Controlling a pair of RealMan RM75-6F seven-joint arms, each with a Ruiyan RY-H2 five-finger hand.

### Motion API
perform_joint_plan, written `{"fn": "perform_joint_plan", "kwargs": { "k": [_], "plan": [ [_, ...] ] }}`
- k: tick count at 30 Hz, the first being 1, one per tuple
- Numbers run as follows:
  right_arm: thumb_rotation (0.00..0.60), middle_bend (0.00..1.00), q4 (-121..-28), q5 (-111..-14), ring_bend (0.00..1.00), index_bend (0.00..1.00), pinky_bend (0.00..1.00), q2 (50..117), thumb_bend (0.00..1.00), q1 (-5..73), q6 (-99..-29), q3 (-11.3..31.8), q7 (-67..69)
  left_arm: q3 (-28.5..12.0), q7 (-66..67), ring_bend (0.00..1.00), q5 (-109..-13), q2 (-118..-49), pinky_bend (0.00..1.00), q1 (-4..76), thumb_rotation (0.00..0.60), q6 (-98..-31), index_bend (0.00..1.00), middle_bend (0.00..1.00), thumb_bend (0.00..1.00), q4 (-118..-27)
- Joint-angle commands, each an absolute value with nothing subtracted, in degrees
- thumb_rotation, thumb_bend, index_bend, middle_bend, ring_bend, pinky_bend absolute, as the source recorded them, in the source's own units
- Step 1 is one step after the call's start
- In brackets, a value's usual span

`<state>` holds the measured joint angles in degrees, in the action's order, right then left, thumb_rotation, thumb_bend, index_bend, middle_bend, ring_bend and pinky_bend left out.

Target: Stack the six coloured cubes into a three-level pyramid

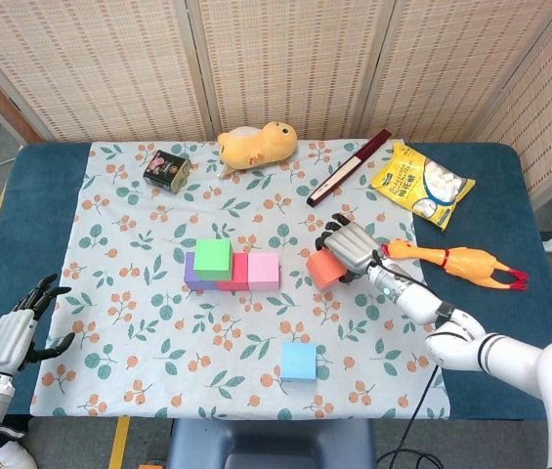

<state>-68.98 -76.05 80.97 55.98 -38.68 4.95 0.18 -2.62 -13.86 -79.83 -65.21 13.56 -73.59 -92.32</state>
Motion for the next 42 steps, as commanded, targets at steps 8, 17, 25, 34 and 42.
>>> {"fn": "perform_joint_plan", "kwargs": {
  "k": [8, 17, 25, 34, 42],
  "plan": [
    [0.6, 0.42, -87.44, -42.61, 0.26, 0.41, 0.15, 73.87, 0.0, 63.14, -38.83, 10.27, -21.82, -3.17, -8.8, 0.09, -79.72, -66.09, 0.18, 13.39, 0.6, -74.62, 0.19, 0.01, 0.32, -93.06],
    [0.6, 0.42, -90.51, -24.3, 0.26, 0.39, 0.15, 76.47, 0.0, 71.31, -43.64, 9.35, -31.75, -3.27, -5.46, 0.09, -80.08, -66.99, 0.17, 13.62, 0.6, -74.85, 0.19, 0.01, 0.32, -92.52],
    [0.6, 0.42, -90.57, -13.78, 0.26, 0.38, 0.15, 79.49, 0.0, 77.2, -47.31, 9.33, -37.35, -2.85, -4.7, 0.09, -81.16, -67.06, 0.17, 13.85, 0.6, -74.47, 0.19, 0.01, 0.32, -92.96],
    [0.6, 0.42, -86.78, -5.99, 0.26, 0.37, 0.15, 84.59, 0.0, 81.77, -49.76, 9.55, -42.44, -2.29, -4.66, 0.09, -82.04, -67.17, 0.17, 13.92, 0.6, -74.0, 0.19, 0.01, 0.32, -93.11],
    [0.6, 0.42, -83.79, -1.42, 0.26, 0.36, 0.15, 87.99, 0.0, 84.21, -51.04, 10.83, -45.84, -2.1, -6.11, 0.09, -82.64, -67.32, 0.17, 14.0, 0.6, -73.74, 0.19, 0.01, 0.32, -92.47]
  ]
}}
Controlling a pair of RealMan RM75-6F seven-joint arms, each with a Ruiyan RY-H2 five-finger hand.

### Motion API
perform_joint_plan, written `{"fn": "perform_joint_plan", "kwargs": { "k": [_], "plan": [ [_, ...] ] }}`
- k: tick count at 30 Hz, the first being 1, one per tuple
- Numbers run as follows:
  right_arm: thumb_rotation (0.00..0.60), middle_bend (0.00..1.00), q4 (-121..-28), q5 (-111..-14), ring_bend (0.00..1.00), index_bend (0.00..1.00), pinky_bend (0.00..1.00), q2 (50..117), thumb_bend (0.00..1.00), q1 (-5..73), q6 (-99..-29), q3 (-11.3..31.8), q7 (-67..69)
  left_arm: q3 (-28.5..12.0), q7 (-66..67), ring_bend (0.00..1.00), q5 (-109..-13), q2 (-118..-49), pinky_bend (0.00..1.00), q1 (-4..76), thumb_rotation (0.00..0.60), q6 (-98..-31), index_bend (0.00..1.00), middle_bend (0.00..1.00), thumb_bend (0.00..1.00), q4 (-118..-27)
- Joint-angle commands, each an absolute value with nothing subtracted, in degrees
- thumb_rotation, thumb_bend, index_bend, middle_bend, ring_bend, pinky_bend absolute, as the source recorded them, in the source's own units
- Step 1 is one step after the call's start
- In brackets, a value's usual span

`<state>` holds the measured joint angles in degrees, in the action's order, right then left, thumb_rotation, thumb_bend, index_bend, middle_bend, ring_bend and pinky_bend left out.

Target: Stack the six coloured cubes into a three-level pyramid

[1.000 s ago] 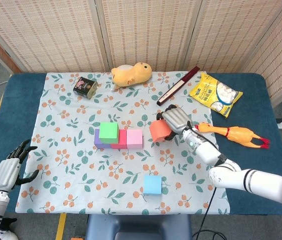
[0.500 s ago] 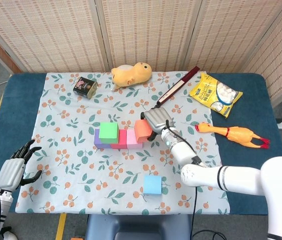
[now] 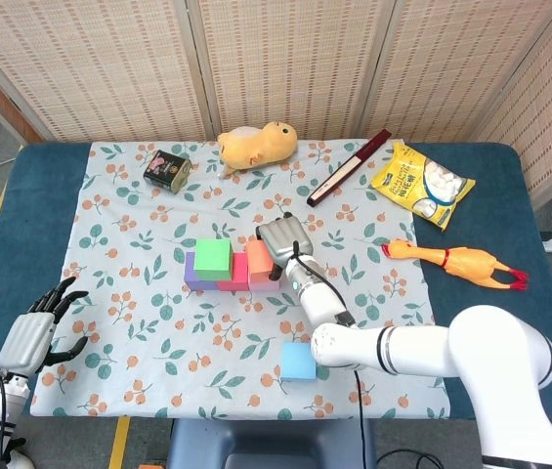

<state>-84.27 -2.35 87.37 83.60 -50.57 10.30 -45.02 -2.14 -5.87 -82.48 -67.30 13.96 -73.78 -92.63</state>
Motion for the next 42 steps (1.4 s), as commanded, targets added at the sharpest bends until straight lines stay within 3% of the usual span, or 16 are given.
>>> {"fn": "perform_joint_plan", "kwargs": {
  "k": [1, 15, 27, 32, 36, 42],
  "plan": [
    [0.6, 0.42, -83.65, -1.03, 0.26, 0.36, 0.15, 88.17, 0.0, 84.4, -51.21, 11.07, -46.13, -2.09, -6.3, 0.09, -82.71, -67.32, 0.17, 14.0, 0.6, -73.73, 0.19, 0.01, 0.32, -92.37],
    [0.6, 0.42, -81.8, 5.44, 0.24, 0.27, 0.14, 91.01, 0.0, 86.55, -54.79, 13.64, -52.45, -1.85, -8.89, 0.08, -83.54, -67.69, 0.17, 13.84, 0.6, -73.95, 0.19, 0.01, 0.32, -90.76],
    [0.6, 0.24, -82.64, 6.12, 0.16, 0.0, 0.09, 91.58, 0.0, 85.51, -55.97, 15.78, -54.53, -1.63, -10.42, 0.08, -84.11, -68.06, 0.17, 13.41, 0.6, -74.59, 0.18, 0.01, 0.32, -89.67],
    [0.6, 0.19, -84.81, 4.08, 0.13, 0.0, 0.09, 90.02, 0.0, 83.76, -54.89, 16.73, -52.96, -1.56, -10.63, 0.08, -84.12, -68.11, 0.17, 13.29, 0.6, -74.66, 0.18, 0.0, 0.32, -89.62],
    [0.6, 0.19, -87.66, -3.31, 0.12, 0.0, 0.08, 87.18, 0.0, 80.14, -52.99, 16.57, -48.48, -1.47, -10.93, 0.08, -84.13, -68.02, 0.17, 13.11, 0.6, -74.77, 0.18, 0.0, 0.32, -89.77],
    [0.6, 0.19, -89.32, -15.37, 0.12, 0.12, 0.07, 85.19, 0.0, 74.58, -49.78, 14.98, -40.79, -1.44, -11.09, 0.08, -84.06, -67.75, 0.17, 13.06, 0.6, -74.65, 0.18, 0.0, 0.32, -90.35]
  ]
}}
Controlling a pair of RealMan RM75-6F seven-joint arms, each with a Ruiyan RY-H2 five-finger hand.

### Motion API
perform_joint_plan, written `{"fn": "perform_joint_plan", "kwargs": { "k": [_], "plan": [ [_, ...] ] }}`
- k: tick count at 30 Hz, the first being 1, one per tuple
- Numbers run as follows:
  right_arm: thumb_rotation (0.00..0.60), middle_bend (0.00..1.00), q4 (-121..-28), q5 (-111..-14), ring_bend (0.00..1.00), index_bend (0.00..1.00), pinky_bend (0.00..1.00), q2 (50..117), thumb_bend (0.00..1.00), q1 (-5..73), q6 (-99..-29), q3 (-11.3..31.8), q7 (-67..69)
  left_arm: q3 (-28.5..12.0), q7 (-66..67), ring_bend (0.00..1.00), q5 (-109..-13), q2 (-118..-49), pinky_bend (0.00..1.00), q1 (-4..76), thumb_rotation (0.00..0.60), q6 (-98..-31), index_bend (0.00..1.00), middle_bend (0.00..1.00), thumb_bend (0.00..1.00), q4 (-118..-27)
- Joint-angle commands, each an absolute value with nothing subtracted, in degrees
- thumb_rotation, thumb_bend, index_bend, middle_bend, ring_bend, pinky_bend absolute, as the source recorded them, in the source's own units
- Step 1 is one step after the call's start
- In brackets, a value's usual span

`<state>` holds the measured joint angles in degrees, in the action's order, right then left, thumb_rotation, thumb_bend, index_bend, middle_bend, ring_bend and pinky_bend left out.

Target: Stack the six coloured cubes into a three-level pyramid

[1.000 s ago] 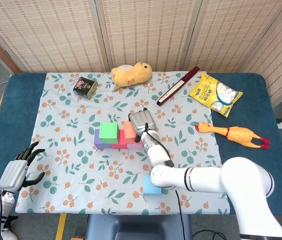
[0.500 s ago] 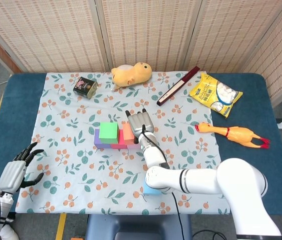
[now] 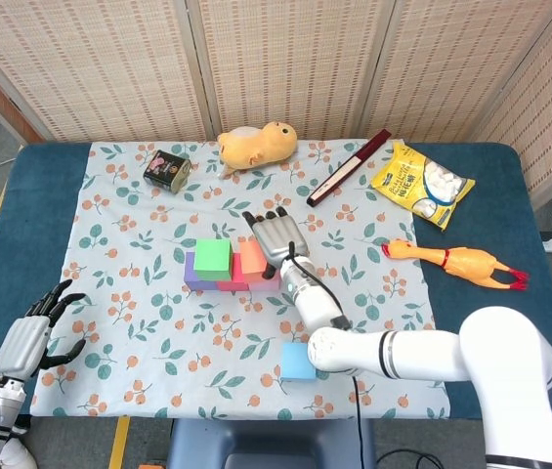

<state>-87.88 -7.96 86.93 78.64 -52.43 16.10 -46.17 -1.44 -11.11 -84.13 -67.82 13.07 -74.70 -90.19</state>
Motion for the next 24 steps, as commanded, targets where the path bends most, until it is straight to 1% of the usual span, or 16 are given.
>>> {"fn": "perform_joint_plan", "kwargs": {
  "k": [1, 5, 8, 16, 24],
  "plan": [
    [0.6, 0.19, -89.08, -16.7, 0.12, 0.13, 0.07, 85.29, 0.0, 74.06, -49.43, 14.76, -39.89, -1.43, -11.09, 0.07, -84.03, -67.71, 0.17, 13.04, 0.6, -74.62, 0.18, 0.0, 0.32, -90.48],
    [0.6, 0.21, -87.87, -20.8, 0.12, 0.18, 0.07, 86.07, 0.0, 72.59, -47.95, 14.52, -36.32, -1.2, -11.69, 0.07, -84.04, -67.39, 0.17, 13.06, 0.6, -74.15, 0.17, 0.0, 0.32, -91.02],
    [0.6, 0.22, -86.68, -22.66, 0.12, 0.19, 0.07, 86.76, 0.0, 72.24, -47.54, 13.72, -35.4, -1.02, -12.07, 0.07, -84.11, -67.22, 0.17, 13.02, 0.6, -73.94, 0.17, 0.0, 0.32, -91.19],
    [0.6, 0.24, -83.21, -23.93, 0.12, 0.22, 0.07, 88.75, 0.0, 72.17, -46.18, 12.9, -33.5, -0.96, -13.12, 0.07, -83.92, -67.11, 0.17, 12.98, 0.6, -73.55, 0.17, 0.0, 0.32, -91.16],
    [0.6, 0.3, -80.89, -25.39, 0.15, 0.3, 0.07, 90.11, 0.0, 72.17, -46.04, 13.46, -31.56, -1.03, -13.4, 0.07, -83.73, -67.32, 0.17, 13.1, 0.6, -73.17, 0.17, 0.0, 0.32, -90.75]
  ]
}}
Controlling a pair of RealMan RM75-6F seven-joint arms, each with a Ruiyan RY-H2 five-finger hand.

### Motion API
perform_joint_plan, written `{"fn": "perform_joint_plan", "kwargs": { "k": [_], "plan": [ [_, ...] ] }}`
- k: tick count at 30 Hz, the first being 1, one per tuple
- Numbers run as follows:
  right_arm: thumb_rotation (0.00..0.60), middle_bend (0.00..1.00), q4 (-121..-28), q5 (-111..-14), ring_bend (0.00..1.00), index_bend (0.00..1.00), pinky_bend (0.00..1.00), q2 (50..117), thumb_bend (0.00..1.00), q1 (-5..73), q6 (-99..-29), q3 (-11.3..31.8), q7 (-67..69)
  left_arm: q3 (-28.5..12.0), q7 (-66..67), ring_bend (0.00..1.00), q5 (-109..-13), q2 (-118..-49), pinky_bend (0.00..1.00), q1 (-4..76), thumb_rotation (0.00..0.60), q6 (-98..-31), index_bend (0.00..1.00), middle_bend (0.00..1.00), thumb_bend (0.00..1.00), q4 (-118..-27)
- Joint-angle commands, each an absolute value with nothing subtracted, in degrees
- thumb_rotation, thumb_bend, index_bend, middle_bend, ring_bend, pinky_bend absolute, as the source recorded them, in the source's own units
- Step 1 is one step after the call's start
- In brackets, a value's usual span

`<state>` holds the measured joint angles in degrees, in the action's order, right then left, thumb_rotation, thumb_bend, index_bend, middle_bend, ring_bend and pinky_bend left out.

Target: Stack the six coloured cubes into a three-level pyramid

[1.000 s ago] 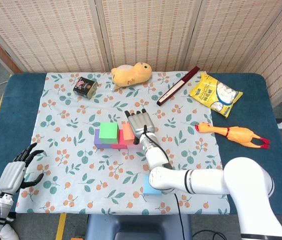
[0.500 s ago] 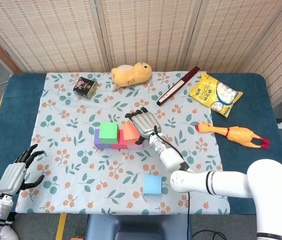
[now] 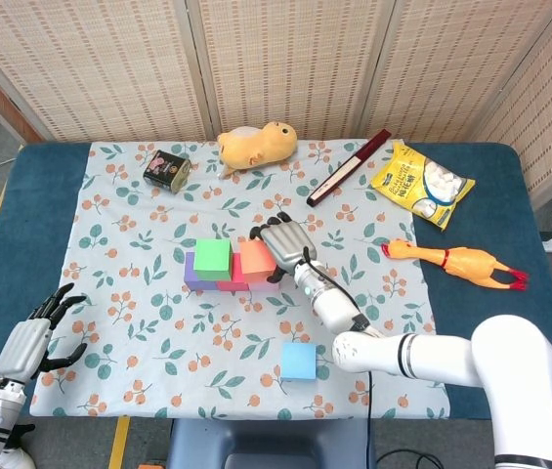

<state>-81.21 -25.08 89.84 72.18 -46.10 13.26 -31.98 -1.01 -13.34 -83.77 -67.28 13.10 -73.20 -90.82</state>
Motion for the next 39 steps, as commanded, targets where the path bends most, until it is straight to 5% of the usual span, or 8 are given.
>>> {"fn": "perform_joint_plan", "kwargs": {
  "k": [1, 14, 39],
  "plan": [
    [0.6, 0.31, -80.73, -25.52, 0.16, 0.31, 0.07, 90.23, 0.0, 72.15, -46.01, 13.52, -31.36, -1.06, -13.46, 0.07, -83.7, -67.33, 0.17, 13.1, 0.6, -73.17, 0.16, 0.0, 0.32, -90.71],
    [0.6, 0.36, -79.43, -26.54, 0.23, 0.43, 0.08, 91.79, 0.02, 72.15, -47.32, 14.06, -30.66, -0.96, -14.09, 0.06, -83.61, -67.59, 0.17, 12.95, 0.6, -73.03, 0.16, 0.0, 0.32, -90.17],
    [0.6, 0.37, -78.54, -17.07, 0.24, 0.42, 0.08, 94.66, 0.02, 75.62, -50.13, 16.85, -35.69, -0.96, -15.53, 0.05, -83.73, -68.25, 0.17, 13.01, 0.6, -72.69, 0.15, 0.0, 0.32, -88.69]
  ]
}}
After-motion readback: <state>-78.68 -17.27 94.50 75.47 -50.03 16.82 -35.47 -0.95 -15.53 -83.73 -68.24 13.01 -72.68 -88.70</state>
